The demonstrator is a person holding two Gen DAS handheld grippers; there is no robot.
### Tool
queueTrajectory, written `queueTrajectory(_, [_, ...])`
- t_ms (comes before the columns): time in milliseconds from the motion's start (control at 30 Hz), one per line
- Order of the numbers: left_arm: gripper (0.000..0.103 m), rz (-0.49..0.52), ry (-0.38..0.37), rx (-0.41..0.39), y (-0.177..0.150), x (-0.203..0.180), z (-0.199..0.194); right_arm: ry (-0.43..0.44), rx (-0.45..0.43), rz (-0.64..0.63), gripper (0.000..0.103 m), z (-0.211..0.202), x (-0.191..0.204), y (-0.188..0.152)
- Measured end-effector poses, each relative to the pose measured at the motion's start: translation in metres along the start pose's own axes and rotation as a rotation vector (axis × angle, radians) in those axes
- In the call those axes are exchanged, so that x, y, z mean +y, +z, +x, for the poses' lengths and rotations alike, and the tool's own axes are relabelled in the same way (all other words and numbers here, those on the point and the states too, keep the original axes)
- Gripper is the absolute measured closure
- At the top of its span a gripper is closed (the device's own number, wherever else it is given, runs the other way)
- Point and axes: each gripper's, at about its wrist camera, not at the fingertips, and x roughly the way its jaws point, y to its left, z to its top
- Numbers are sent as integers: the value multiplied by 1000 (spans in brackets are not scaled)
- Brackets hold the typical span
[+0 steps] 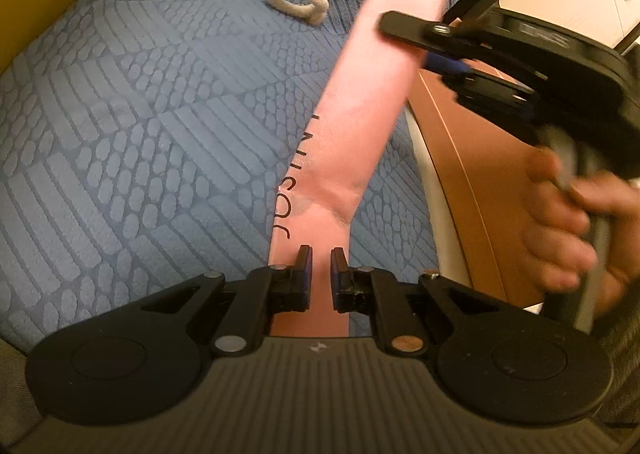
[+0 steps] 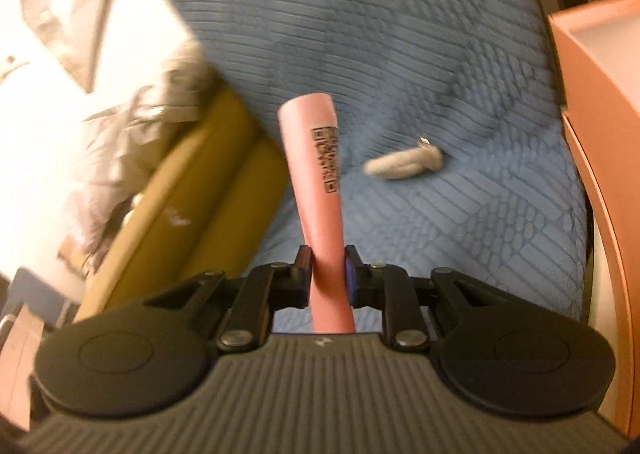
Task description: Fold shopping bag
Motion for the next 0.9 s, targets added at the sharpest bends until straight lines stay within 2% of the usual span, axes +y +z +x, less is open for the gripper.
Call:
queueTrajectory(200, [90,1,-2,1,-1,-1,1,58,-30,-54,84,-36,17,-21])
queueTrajectory(467, [89,-35,-10,-5,0,4,-5,55,8,-200,84,-57,49,-47])
queueTrajectory(633, [89,-104,-14,-63,5,17,-23,54,46,-281,84,-68,66,-69])
queueTrajectory(800, [89,-143,-30,-162,14,29,-48,39,113,-424,84,-73,87,-91])
queueTrajectory(900, [89,-166,-84,-190,21,34,-58,40,157,-475,84,-72,92,-101])
